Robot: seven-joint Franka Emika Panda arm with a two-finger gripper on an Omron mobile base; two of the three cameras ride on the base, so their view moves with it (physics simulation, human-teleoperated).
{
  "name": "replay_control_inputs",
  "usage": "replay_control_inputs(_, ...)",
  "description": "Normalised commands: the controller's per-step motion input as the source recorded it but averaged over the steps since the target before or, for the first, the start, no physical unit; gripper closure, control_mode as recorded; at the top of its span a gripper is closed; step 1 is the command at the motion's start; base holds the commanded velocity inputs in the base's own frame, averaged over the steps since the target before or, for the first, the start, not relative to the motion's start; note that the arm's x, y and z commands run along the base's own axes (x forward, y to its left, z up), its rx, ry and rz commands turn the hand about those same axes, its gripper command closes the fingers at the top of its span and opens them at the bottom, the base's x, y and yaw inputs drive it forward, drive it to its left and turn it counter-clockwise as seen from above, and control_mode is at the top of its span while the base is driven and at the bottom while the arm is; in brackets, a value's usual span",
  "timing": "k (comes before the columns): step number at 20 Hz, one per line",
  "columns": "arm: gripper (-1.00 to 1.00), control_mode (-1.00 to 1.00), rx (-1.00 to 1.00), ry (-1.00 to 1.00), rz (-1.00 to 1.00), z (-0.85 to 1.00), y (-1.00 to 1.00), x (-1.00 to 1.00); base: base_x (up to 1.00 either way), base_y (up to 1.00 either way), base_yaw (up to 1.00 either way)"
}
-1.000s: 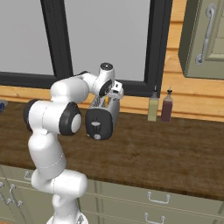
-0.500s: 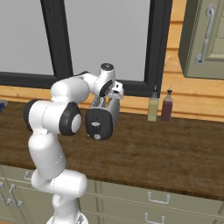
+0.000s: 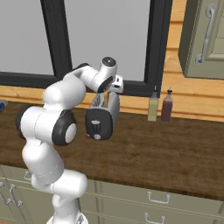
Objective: Start the toaster. Once the lever pops up, take the bread to the plate on the dining counter.
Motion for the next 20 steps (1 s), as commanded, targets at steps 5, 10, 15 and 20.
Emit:
replay_control_inputs(5, 1.0, -1.0, 0.0, -0.19, 0.06, 1.0, 0.12, -0.33, 0.0, 0.0, 0.0)
replay_control_inputs(10, 1.0, -1.0, 0.0, -0.18, 0.01, 0.71, 0.23, -0.87, 0.0, 0.0, 0.0)
replay_control_inputs(15, 1.0, -1.0, 0.0, -0.25, 0.0, 0.48, 0.43, -0.96, 0.0, 0.0, 0.0)
replay_control_inputs(20, 1.0, -1.0, 0.0, -0.04, -0.06, 0.39, 0.24, -1.0, 0.0, 0.0, 0.0)
